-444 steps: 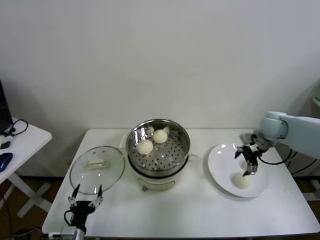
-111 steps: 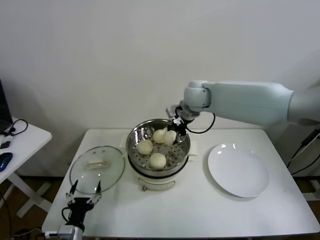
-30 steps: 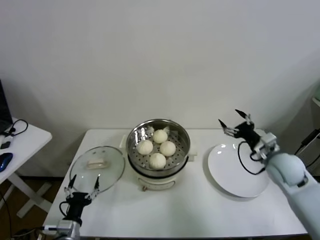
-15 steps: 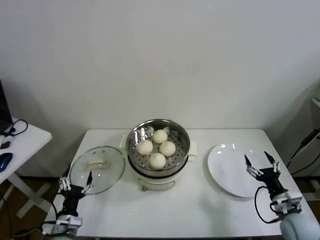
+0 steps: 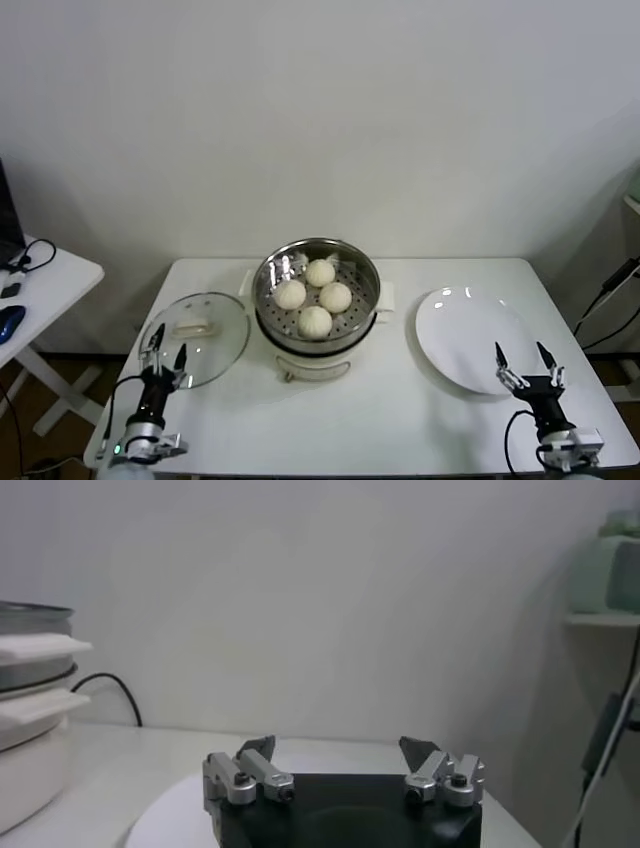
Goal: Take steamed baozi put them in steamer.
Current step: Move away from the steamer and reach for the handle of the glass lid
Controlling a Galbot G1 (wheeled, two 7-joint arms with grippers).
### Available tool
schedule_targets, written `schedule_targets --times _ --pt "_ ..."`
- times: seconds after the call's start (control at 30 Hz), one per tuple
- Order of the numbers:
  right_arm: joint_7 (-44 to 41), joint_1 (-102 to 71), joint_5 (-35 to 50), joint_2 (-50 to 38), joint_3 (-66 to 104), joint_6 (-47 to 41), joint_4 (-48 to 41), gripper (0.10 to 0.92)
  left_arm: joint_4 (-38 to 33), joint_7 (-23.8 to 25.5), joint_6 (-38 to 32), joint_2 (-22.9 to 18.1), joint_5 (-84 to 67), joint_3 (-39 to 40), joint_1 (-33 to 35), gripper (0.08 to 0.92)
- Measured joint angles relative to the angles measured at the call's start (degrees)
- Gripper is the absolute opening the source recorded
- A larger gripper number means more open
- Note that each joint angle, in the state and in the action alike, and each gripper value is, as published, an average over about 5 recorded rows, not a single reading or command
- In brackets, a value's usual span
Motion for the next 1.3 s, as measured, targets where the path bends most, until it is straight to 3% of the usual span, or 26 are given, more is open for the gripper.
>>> schedule_targets --times 1.3 --pt "0.39 -2.74 -0.18 3.88 1.32 1.91 0.26 0.823 7.52 7.08 9.77 -0.98 11.37 4.04 -10.81 0.823"
